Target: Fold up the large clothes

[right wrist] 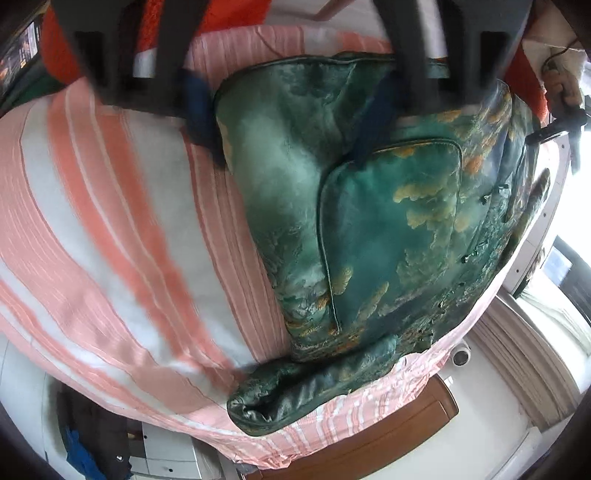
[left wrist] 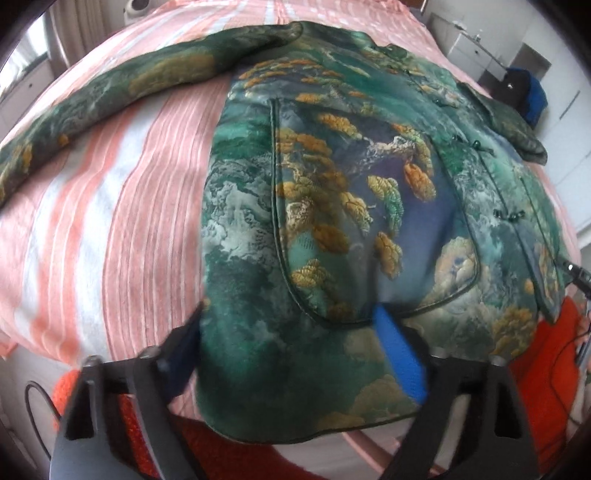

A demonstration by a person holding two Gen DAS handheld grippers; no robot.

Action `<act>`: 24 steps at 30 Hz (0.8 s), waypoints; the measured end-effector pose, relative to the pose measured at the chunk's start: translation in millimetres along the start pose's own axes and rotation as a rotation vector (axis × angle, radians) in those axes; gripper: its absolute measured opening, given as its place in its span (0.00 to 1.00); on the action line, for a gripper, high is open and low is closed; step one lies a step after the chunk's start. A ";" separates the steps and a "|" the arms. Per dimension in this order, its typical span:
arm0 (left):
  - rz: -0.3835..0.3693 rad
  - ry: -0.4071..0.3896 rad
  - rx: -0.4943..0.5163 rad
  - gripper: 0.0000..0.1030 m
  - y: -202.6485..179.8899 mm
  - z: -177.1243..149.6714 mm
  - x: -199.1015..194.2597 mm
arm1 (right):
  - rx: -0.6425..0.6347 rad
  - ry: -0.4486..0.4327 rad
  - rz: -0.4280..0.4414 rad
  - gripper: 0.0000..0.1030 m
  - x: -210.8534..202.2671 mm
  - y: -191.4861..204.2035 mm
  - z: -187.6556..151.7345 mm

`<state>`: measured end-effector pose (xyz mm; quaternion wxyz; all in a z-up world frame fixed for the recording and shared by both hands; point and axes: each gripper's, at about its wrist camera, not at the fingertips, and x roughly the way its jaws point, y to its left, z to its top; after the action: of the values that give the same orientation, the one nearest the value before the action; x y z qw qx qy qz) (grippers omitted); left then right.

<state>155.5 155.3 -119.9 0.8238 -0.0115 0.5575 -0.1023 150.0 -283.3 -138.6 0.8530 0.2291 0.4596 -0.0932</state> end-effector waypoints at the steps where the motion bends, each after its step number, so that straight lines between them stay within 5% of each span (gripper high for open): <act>1: 0.005 -0.003 -0.002 0.76 -0.7 -0.8 0.8 | -0.005 0.009 -0.031 0.30 0.6 0.2 -1.5; 3: 0.016 -0.003 0.010 0.68 -2.2 -4.0 -0.6 | -0.017 0.016 -0.038 0.17 -1.6 2.3 -2.6; 6: 0.061 -0.014 0.051 0.64 -9.5 -8.5 -2.1 | -0.064 0.024 -0.073 0.14 -9.0 10.7 -4.9; 10: 0.130 -0.019 0.078 0.80 -14.0 -12.1 -2.6 | -0.088 0.015 -0.111 0.16 -9.6 12.8 -8.9; 15: 0.137 -0.078 0.076 0.82 -17.5 -15.9 -30.5 | -0.070 -0.025 -0.131 0.53 -15.1 13.5 -10.3; 24: 0.163 -0.333 0.015 0.95 -35.6 -5.5 -101.5 | -0.307 -0.116 -0.237 0.65 -48.8 52.9 4.7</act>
<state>108.6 139.4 -24.2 0.9104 0.0232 0.4116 -0.0359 145.7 -241.6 -79.9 0.8859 0.0349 0.4424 -0.1349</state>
